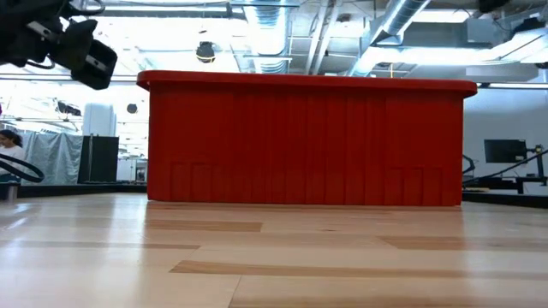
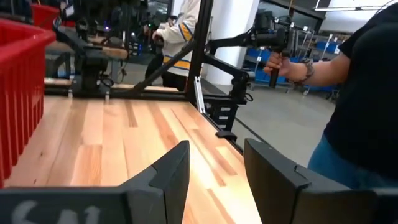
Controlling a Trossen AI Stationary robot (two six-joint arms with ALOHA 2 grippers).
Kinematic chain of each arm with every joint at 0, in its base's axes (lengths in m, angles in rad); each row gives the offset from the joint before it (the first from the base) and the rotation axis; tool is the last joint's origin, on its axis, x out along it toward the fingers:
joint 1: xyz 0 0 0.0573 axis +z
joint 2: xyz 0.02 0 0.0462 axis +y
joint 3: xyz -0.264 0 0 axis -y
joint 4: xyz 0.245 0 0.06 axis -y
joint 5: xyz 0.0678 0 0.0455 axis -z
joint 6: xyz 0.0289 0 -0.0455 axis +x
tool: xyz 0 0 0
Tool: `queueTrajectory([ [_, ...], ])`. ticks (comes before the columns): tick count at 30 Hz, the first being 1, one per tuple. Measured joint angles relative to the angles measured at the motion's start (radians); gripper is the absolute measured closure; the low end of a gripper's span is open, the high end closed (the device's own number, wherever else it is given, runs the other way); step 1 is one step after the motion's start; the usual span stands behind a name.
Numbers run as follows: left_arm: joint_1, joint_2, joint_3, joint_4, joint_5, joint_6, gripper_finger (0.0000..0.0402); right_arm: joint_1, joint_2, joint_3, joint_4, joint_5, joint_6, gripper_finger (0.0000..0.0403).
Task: Pick and place slides into bin
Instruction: Return to Home Position
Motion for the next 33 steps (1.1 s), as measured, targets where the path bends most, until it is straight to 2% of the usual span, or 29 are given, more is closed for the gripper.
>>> queueTrajectory([
  [8, 0.0, 0.0, 0.0, 0.006, -0.054, 0.056, 0.026, 0.02, -0.013, -0.131, 0.051, 0.008, 0.056, 0.017],
  [16, 0.0, 0.0, 0.0, 0.006, -0.124, 0.07, 0.026, 0.02, -0.013, -0.279, 0.156, 0.093, 0.06, 0.017],
  [22, 0.0, 0.0, 0.0, 0.011, -0.125, 0.068, 0.026, 0.02, -0.013, -0.38, 0.25, 0.107, 0.062, 0.017],
  [33, 0.0, 0.0, 0.0, -0.048, -0.136, 0.055, 0.026, 0.018, -0.011, -0.383, 0.174, 0.107, 0.1, 0.017],
])
